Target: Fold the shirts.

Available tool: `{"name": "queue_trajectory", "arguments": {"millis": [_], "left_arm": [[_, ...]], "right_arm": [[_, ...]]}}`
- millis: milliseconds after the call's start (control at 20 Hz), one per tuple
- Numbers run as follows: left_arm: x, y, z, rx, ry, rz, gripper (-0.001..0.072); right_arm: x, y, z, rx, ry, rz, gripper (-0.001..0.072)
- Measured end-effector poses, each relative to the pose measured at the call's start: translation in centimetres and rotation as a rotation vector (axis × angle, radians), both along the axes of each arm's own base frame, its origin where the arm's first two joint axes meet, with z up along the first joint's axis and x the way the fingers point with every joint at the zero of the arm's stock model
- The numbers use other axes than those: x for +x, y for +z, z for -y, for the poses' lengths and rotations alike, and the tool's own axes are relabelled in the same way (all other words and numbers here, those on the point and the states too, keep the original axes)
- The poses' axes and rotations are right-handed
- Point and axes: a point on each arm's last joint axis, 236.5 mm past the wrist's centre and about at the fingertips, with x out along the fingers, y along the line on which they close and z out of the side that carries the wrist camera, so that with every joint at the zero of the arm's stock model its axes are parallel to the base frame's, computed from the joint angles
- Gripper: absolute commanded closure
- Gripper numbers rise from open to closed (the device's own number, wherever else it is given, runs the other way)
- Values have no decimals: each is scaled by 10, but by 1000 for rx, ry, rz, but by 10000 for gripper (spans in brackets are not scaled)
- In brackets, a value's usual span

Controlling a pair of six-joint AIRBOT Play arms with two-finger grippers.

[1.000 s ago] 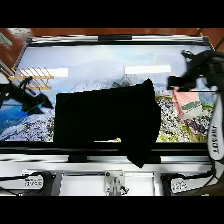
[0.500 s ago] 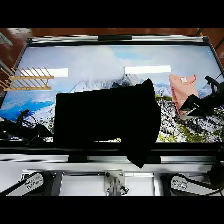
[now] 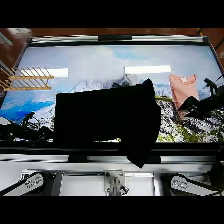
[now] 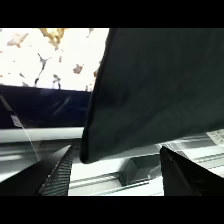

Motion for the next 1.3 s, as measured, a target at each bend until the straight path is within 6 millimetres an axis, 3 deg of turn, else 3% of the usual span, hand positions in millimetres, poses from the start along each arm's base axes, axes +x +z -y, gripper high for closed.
{"name": "queue_trajectory", "arguments": {"millis": [500,550,650,700,800,950,1100,1300], "left_arm": [[-8,-11,12,6,-80,-43,110],[-9,-11,14,6,-93,-46,139],[-10,-15,20,16,-109,-51,307],[-8,-17,23,15,-106,-53,478],[-4,-22,28,24,-104,-48,670],[-4,-22,36,9,-105,-59,669],[-6,-22,40,0,-113,-73,670],[-10,-20,43,-9,-119,-85,670]], "right_arm": [[-2,0,-2,9,5,-7,123],[-2,0,-2,9,5,-7,123],[-2,0,-2,9,4,-8,123],[-2,0,-2,10,5,-9,123],[-3,0,-3,11,5,-13,123],[-13,-12,-6,24,-3,-54,123],[-33,-37,-18,67,-15,-126,123],[-59,-71,-56,133,59,-184,136]]}}
